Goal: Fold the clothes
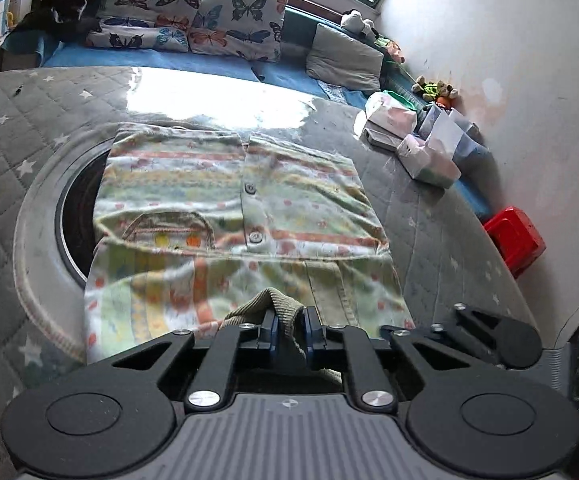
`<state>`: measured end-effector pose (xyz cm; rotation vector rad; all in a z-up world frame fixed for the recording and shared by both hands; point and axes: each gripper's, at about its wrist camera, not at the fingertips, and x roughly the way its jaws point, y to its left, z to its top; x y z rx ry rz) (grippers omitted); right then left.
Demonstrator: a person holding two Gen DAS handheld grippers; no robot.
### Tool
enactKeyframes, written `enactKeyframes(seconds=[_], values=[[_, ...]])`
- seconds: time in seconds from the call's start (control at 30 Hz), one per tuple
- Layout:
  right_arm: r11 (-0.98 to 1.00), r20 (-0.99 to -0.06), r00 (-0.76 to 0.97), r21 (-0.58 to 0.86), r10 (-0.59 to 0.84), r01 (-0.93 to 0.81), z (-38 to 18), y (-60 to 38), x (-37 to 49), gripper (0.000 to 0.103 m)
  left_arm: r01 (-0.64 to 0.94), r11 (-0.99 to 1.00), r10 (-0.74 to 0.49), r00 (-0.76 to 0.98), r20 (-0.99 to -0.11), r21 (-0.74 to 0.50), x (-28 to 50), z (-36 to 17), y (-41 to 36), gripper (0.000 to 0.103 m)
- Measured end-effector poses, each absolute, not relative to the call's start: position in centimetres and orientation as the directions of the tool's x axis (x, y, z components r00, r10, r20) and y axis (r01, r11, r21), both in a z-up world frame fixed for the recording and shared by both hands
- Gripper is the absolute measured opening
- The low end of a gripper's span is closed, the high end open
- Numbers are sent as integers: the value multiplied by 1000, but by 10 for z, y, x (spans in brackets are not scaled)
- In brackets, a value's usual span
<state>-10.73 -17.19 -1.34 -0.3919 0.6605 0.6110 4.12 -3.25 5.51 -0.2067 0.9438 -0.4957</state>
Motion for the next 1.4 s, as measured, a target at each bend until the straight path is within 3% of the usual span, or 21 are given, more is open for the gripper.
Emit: enactKeyframes(seconds=[0.13,0.2,0.3,0.37,0.43,0.63,1.0,1.07,1.13,1.4], values=[[784,-677,599,-53,427,-619,-13,-170,-85,26,344,860,-505,472,-723,-376,42,55,-29,16],[799,-679,582,11,448,-602,-10,-175,-75,22,371,861,-500,486,-717,-348,35,57,-25,25],[813,-674,568,82,472,-577,-3,-182,-64,19,399,873,-472,545,-693,-281,18,62,-11,53],[818,-667,570,106,480,-565,3,-186,-59,18,411,881,-452,587,-672,-233,6,65,-1,59],[823,-663,572,121,484,-556,8,-188,-55,18,412,889,-434,616,-657,-201,-3,64,9,73],[838,-648,594,131,477,-530,18,-190,-43,17,457,888,-384,670,-635,-54,-17,55,15,74],[856,-636,622,122,456,-503,29,-192,-33,17,533,806,-301,743,-597,257,-18,14,-9,74],[859,-635,627,119,452,-498,30,-192,-32,17,529,792,-281,760,-586,306,-17,6,-13,67],[862,-633,632,116,447,-494,31,-192,-30,16,525,782,-271,772,-575,335,-15,3,-12,53],[864,-622,639,131,453,-485,30,-195,-39,11,517,779,-294,800,-523,354,-17,9,1,14]])
